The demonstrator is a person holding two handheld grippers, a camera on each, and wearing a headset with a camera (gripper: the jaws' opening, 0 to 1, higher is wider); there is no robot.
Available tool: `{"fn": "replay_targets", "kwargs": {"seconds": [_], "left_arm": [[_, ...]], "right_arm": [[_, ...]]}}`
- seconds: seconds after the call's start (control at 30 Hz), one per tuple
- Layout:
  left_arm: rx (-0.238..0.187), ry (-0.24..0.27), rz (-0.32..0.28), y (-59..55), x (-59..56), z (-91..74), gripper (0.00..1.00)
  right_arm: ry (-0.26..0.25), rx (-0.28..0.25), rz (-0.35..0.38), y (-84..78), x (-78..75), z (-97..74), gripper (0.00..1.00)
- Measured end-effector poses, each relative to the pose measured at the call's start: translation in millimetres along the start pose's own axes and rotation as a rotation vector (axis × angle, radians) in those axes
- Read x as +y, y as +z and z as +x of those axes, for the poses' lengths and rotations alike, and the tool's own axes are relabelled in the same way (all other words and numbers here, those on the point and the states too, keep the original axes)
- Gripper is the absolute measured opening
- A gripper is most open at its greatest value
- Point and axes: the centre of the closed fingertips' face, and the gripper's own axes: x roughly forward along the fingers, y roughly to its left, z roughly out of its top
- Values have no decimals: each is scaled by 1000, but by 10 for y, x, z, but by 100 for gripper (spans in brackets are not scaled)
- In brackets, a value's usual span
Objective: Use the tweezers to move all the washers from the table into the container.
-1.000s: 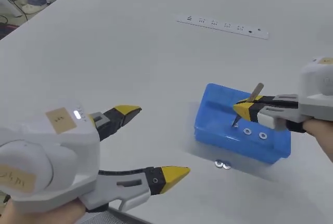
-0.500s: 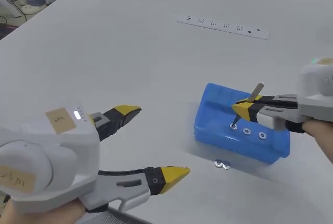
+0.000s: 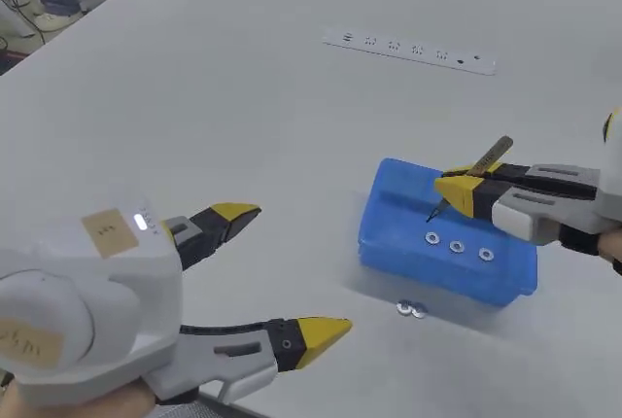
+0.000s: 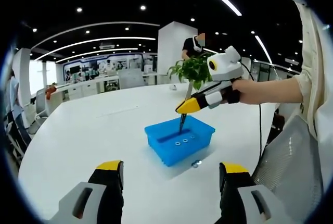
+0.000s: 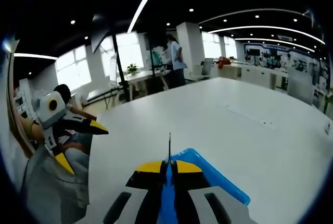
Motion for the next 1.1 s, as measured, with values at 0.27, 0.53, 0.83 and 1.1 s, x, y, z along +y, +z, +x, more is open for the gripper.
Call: {"fn": "replay_targets", "kwargs": {"seconds": [0.27, 0.53, 0.83, 1.1], "left_arm": [[2, -3, 3, -4, -3, 6, 76], [7, -6, 8, -17, -5, 11, 76], [6, -6, 7, -16, -2, 11, 76], [5, -1, 4, -16, 10, 8, 76]], "right_arm": [[63, -8, 13, -34, 298, -68, 4], [113, 61, 27, -372, 461, 40, 4], [126, 133, 36, -677, 426, 131, 4], [130, 155, 23, -745, 445, 184, 4]]}}
